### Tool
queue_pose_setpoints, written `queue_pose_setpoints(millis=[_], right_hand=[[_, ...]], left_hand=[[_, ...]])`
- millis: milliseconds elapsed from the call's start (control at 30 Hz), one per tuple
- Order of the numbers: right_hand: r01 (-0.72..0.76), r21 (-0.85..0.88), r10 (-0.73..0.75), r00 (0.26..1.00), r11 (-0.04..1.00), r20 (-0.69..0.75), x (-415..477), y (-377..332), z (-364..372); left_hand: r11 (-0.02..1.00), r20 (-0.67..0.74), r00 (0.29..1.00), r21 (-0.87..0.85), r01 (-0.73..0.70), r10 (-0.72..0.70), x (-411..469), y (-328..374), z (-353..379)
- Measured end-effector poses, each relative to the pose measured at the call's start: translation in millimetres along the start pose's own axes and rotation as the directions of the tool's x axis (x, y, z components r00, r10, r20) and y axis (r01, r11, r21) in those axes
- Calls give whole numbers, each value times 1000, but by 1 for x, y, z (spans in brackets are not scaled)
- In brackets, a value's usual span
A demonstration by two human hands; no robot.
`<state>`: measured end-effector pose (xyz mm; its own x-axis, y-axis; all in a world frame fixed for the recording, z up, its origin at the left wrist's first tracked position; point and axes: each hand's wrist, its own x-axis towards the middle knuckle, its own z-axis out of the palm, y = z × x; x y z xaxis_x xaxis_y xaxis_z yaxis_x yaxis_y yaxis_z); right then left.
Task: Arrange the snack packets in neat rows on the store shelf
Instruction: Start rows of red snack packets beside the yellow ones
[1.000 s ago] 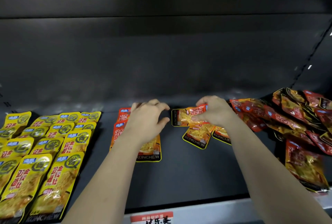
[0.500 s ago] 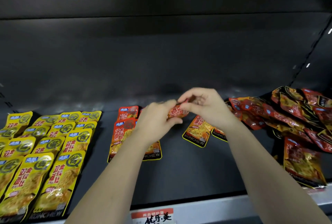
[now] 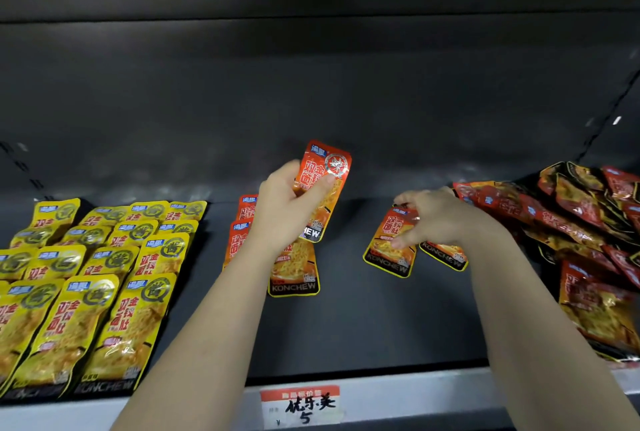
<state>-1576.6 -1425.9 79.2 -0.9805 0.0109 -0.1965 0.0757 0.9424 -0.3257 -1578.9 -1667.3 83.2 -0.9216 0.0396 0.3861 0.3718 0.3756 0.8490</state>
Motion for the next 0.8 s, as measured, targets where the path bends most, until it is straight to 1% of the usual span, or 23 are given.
queue_pose_setpoints(millis=[100,133,167,233,300,333,400,467,500,533,600,700,733,800], right_hand=[[-26,-49,24,999,998,-35,-4,-6,-2],[-21,-42,19,999,999,-46,-5,-7,-3],[4,0,-4,998,1000,-56,-6,-8,-4],[91,189,-79,994,978,-72,-9,-11,-6],[166,394,-144,986,904,-85,-15,-17,-8],[194,462,-166,981,865,-102,-16,-20,-7],[229,580,-159,973,782,-170,-16,-25,-6],[252,691,-95,962,678,-257,-13,-26,-5],[248,716,-57,958,652,-281,-11,-26,-5],[239,724,-35,958,648,-284,-10,-26,-6],[243,732,-57,961,636,-269,-10,-26,-7],[299,730,-113,949,614,-293,-11,-31,-5],[325,713,-135,941,622,-311,-11,-33,-3],[354,651,-176,929,671,-324,-13,-37,-2]], left_hand=[[1000,-10,1000,1,5,-5,0,-1,-1],[1000,-8,1000,5,4,-4,1,-1,-2],[1000,-3,1000,12,2,-1,1,-1,-2],[1000,6,1000,24,-3,3,0,1,-2],[1000,13,1000,30,-3,3,0,2,-2],[999,14,1000,36,-3,2,0,2,-2],[998,13,1000,59,-10,9,-1,2,-3],[998,12,1000,62,-24,23,-1,3,-3],[998,19,999,60,-33,32,-2,3,-4],[997,34,999,61,-43,41,-2,4,-5],[993,103,993,90,-74,64,-3,5,-10],[961,197,975,232,-152,106,-2,10,-23],[942,201,972,286,-177,122,-2,11,-28],[895,183,971,391,-213,152,-5,14,-42]])
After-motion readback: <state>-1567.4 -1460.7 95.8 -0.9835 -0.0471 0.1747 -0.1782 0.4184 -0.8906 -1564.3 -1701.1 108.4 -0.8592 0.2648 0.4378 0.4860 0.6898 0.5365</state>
